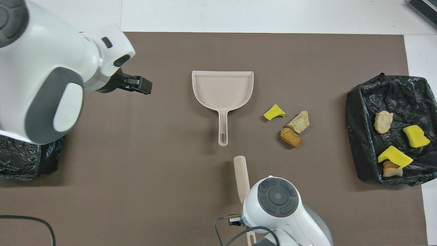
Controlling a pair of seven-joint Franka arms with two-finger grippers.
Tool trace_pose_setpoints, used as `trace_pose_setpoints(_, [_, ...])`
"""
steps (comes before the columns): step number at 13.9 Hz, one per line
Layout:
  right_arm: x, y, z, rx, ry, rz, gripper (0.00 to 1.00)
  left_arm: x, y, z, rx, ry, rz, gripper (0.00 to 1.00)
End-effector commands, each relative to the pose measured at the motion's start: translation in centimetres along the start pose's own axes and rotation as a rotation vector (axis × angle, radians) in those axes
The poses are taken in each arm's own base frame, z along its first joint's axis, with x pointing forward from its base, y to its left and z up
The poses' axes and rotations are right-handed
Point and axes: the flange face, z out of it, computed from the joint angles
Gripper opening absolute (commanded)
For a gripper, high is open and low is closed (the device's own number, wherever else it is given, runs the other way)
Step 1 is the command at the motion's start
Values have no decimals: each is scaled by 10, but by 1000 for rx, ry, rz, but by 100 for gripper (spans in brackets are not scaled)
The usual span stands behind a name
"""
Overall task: Sweep and dump trash in bin
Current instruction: 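Grasp the dustpan with the left gripper while the right gripper grasps the brush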
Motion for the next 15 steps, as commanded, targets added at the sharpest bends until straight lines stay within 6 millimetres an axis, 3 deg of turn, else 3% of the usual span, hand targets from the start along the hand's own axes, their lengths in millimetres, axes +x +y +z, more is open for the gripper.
trace_pose_setpoints(1, [11,25,-27,29,-19,51,0,18,66,53,1,-13,-50,100])
trace_pose_setpoints(3, [23,51,-34,-1,-9,95,0,19,94,79,-21,10,-138,100])
trace_pose_setpoints(5, [39,83,-43,-59,27,132,0,7,139,102,-27,-6,-88,100])
trace_pose_setpoints(9, [68,143,-49,-191,88,101,0,-20,176,143,-32,-32,-32,100])
trace_pose_setpoints(10, [77,159,-51,-185,102,94,0,-27,194,157,-30,-44,-9,100])
trace_pose_setpoints(13, [100,214,-51,-148,132,42,0,-35,201,184,-22,-66,2,100])
trace_pose_setpoints(15, [114,233,-44,-190,149,7,0,-46,208,198,-18,-80,15,100])
